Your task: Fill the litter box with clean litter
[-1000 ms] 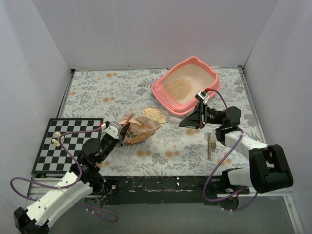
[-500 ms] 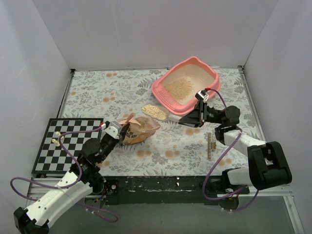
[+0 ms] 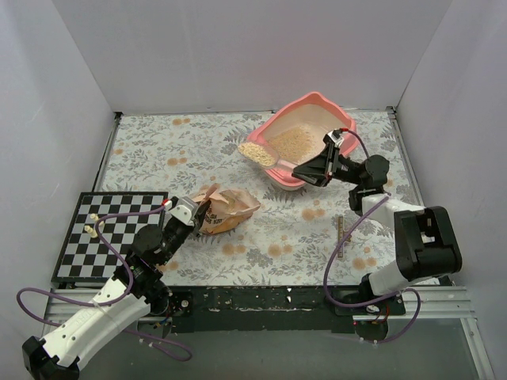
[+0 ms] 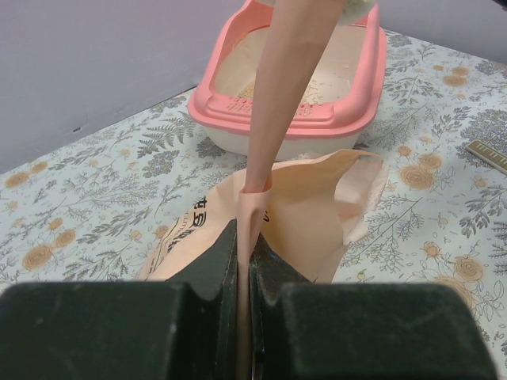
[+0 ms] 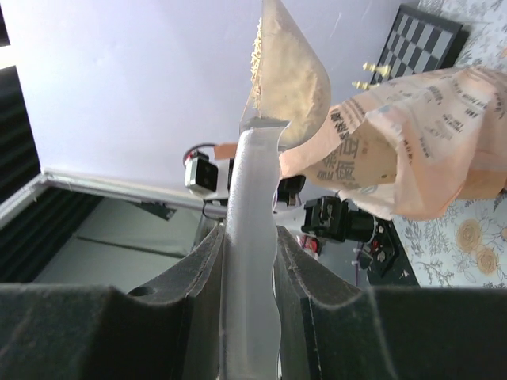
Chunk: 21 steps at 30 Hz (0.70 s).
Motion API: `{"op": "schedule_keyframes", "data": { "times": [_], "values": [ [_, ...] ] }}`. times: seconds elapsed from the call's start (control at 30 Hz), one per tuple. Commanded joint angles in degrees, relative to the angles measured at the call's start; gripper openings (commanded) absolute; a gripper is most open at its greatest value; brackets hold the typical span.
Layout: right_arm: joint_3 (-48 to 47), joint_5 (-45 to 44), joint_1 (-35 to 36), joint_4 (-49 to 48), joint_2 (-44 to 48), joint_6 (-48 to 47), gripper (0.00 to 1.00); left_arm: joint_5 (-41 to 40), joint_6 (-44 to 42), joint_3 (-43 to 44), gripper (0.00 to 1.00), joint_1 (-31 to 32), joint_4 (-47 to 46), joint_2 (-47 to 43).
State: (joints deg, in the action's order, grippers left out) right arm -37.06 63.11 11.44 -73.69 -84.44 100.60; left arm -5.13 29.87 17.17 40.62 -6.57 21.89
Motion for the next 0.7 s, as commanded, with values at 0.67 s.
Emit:
{"op": "schedule_keyframes", "data": {
  "times": [0.67],
  "values": [
    [-19.0,-3.9,-16.1,22.2,-17.5,-22.6,0.01,0.1,-0.2,-0.4,0.0,0.4,-5.0,0.1]
  ]
}}
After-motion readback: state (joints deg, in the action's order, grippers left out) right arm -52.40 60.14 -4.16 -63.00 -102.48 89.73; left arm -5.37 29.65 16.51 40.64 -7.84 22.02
